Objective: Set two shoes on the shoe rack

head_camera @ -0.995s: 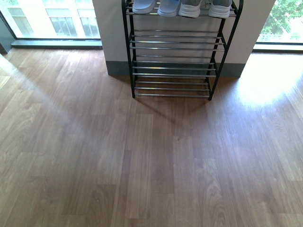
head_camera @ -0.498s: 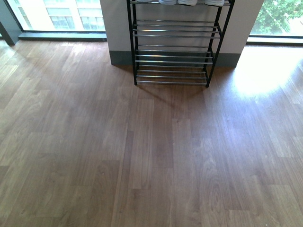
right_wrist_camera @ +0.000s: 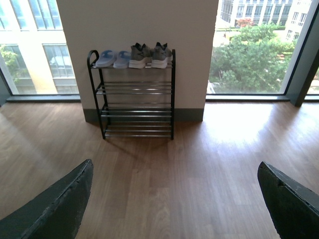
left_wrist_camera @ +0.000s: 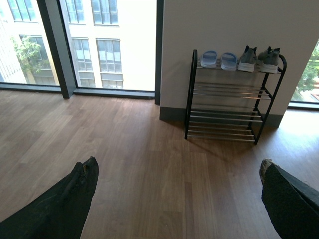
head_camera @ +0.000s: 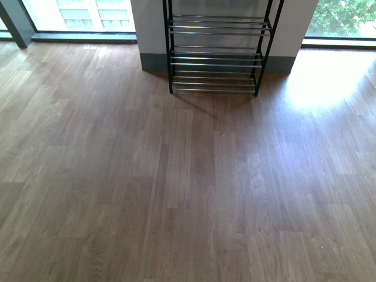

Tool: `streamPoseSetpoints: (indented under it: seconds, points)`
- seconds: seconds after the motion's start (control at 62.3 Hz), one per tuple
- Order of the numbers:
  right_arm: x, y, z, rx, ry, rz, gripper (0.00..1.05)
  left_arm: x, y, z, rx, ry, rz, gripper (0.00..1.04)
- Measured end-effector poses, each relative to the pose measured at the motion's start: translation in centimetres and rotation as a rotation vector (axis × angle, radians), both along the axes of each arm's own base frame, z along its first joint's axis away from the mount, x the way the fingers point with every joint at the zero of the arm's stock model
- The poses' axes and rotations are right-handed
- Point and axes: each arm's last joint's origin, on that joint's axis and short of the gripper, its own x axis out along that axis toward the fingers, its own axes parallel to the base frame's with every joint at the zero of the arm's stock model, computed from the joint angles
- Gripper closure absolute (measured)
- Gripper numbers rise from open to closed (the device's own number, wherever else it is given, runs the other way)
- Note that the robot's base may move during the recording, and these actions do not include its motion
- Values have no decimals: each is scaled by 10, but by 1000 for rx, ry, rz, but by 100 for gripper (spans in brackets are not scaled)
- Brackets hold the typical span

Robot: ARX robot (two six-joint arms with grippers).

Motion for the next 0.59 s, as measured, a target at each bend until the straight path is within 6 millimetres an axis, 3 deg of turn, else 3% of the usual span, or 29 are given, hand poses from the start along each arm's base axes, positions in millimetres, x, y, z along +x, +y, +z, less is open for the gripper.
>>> streamPoseSetpoints:
  seconds: [0.594]
  points:
    - [0, 0, 0, 0, 0, 0, 9, 0, 0, 0, 0, 0, 0, 9]
